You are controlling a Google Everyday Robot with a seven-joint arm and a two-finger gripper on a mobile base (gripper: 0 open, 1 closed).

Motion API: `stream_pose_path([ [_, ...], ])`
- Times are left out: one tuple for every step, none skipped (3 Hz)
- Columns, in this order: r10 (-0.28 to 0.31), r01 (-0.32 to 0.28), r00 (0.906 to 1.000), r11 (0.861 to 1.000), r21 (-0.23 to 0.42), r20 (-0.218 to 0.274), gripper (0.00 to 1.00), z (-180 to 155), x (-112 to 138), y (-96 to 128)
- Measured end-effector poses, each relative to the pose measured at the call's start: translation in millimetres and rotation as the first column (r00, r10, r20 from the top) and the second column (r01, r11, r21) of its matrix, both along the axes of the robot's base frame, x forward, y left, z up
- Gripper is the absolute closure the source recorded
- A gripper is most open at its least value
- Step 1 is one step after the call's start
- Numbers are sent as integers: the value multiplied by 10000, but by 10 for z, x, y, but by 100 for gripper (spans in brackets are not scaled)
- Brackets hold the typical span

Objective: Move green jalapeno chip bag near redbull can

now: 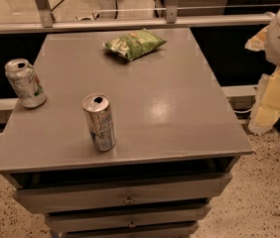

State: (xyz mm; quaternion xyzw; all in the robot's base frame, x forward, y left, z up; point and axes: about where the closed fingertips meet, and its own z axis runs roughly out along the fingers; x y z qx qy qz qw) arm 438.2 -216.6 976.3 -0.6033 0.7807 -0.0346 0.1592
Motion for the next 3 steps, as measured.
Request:
stream_pose_path([
  [0,0,10000,10000,0,2,0,0,0,0],
  [397,-425,9985,9962,757,379,0,-120,358,-10],
  [989,-1126,9906,9818,1532,942,0,-294,881,59],
])
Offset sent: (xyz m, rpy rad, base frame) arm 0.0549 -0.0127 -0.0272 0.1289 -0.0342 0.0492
